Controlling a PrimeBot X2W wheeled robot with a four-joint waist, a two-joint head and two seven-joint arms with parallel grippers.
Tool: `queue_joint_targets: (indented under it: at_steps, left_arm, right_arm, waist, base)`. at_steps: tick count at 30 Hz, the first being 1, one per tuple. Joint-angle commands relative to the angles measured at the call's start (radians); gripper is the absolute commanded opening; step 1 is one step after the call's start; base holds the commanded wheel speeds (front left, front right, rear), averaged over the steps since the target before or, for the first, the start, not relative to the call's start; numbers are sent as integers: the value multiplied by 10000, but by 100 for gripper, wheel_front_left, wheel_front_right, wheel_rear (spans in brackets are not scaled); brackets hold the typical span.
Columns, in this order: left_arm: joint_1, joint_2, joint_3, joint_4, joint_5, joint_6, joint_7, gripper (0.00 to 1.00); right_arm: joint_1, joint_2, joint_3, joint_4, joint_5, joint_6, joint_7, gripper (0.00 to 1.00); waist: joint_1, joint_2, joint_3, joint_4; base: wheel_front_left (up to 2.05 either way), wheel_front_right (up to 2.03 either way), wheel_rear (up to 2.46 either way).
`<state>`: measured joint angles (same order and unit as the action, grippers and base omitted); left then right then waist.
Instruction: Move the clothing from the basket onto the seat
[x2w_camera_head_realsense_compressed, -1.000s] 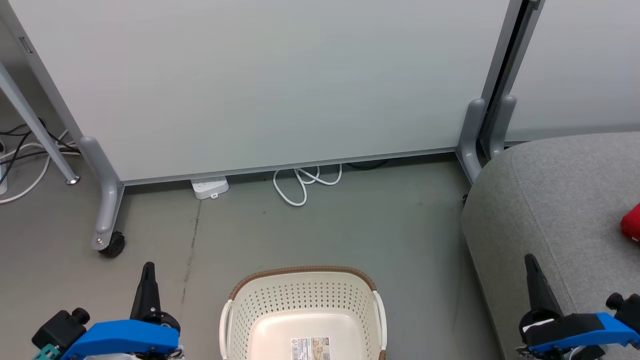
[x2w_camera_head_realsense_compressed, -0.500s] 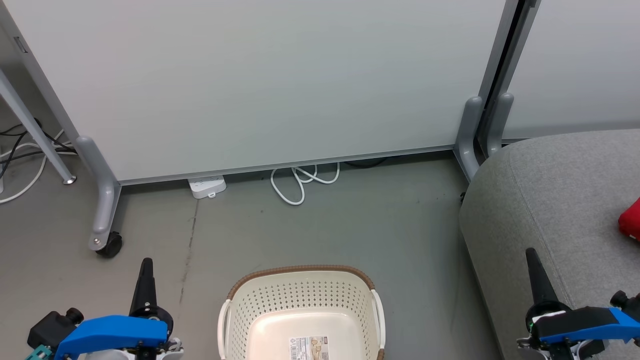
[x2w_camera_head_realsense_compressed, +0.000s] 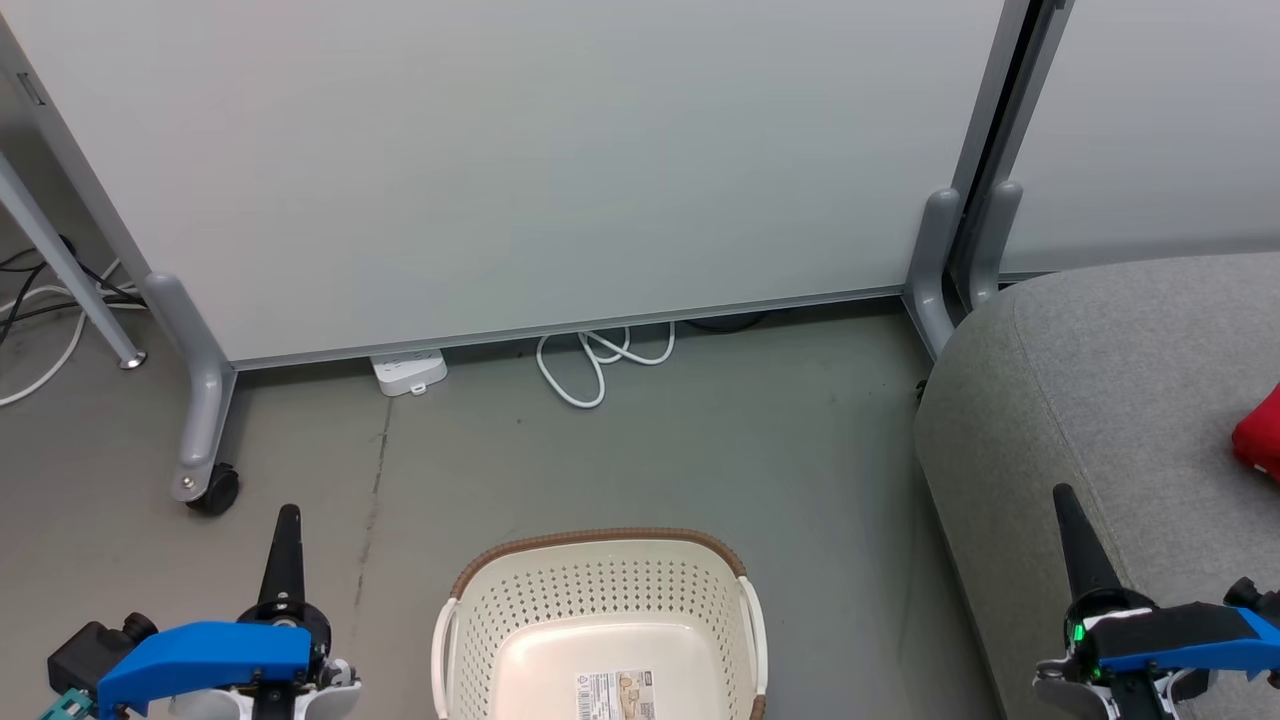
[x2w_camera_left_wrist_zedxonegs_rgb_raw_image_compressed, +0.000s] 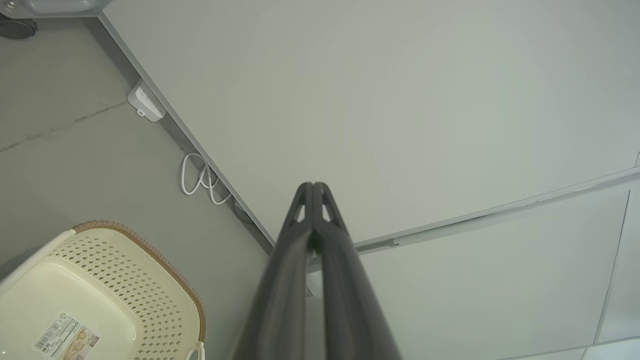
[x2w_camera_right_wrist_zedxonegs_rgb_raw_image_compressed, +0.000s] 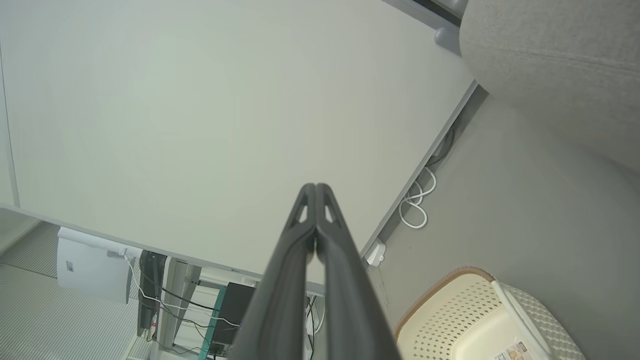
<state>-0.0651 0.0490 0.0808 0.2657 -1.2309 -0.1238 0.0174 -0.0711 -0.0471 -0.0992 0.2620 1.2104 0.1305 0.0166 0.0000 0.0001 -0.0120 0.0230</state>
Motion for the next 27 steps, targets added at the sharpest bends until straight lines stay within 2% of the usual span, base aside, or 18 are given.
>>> queue_joint_targets:
  at_steps: [1, 27]
  left_arm:
    - [-251, 18, 34, -104, -184, -77, 45, 0]
    - [-407, 18, 239, -172, -2342, -101, 616, 0]
  right_arm:
    - [-195, -44, -22, -118, 189, 3, 62, 0]
    - [-351, -49, -109, -152, 2482, 4, 626, 0]
  waist:
    - [0, -1, 2, -3]
    - [0, -1, 80, -126]
  base:
    - [0, 0, 0]
    - [0, 0, 0]
